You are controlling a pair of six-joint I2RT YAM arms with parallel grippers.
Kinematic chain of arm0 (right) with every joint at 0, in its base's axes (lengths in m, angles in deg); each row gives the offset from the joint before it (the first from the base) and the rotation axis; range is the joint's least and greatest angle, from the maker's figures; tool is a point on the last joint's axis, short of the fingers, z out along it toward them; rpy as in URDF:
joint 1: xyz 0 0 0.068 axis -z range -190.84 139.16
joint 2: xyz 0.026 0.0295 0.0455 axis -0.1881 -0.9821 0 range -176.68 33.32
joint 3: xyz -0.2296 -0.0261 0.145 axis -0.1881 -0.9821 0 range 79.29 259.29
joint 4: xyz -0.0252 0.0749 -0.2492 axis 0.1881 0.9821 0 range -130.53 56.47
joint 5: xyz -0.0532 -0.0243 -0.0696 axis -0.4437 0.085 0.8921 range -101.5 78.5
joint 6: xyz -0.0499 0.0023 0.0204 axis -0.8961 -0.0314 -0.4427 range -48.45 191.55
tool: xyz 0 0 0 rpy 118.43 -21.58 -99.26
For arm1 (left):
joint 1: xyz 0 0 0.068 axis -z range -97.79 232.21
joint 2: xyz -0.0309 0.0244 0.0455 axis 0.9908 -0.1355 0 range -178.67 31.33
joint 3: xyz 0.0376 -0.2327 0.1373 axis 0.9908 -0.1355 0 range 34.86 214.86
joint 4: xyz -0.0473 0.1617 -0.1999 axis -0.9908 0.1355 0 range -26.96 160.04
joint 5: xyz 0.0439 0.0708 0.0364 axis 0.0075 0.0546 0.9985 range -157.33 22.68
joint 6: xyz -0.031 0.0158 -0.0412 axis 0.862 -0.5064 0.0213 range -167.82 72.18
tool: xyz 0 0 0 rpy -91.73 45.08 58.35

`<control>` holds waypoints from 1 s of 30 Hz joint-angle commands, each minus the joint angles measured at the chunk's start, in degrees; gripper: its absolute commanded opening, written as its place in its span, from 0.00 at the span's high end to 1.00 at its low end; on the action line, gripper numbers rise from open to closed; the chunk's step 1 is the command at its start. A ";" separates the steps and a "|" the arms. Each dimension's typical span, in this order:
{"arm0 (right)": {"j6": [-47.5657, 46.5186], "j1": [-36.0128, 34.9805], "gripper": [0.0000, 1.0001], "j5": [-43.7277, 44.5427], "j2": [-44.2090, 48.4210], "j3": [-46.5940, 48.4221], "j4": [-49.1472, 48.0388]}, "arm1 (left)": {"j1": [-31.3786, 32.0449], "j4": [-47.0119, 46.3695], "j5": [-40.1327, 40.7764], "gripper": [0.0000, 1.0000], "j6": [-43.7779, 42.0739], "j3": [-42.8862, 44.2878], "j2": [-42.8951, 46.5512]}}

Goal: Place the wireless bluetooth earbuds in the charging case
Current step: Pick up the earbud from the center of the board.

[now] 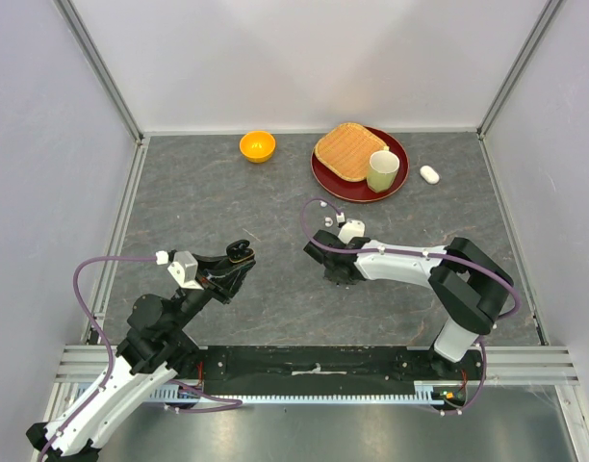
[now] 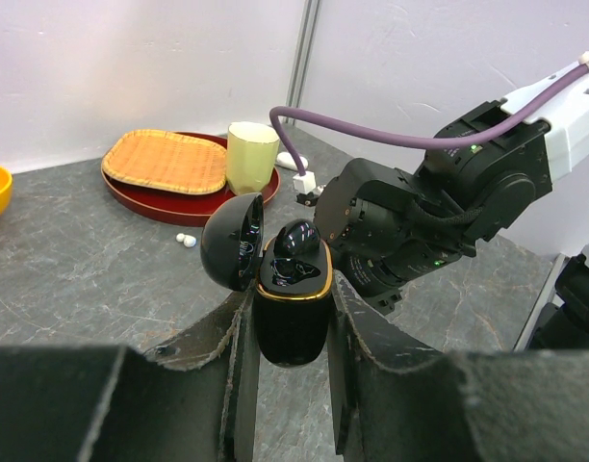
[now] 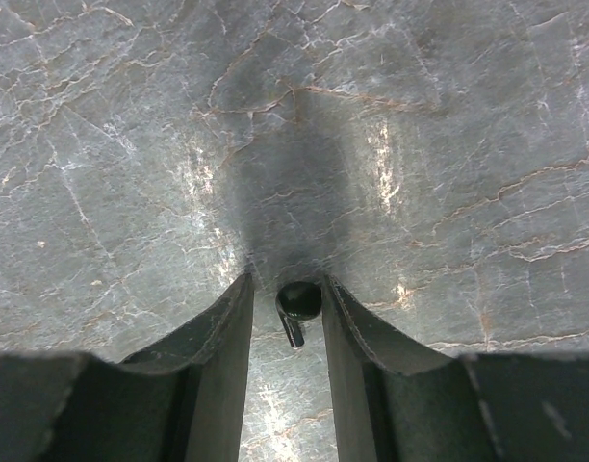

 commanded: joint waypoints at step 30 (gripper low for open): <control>-1.11 -1.17 0.71 -1.85 -4.48 -2.09 3.58 | 0.14 -1.27 -0.64 0.98 -1.11 1.91 -1.22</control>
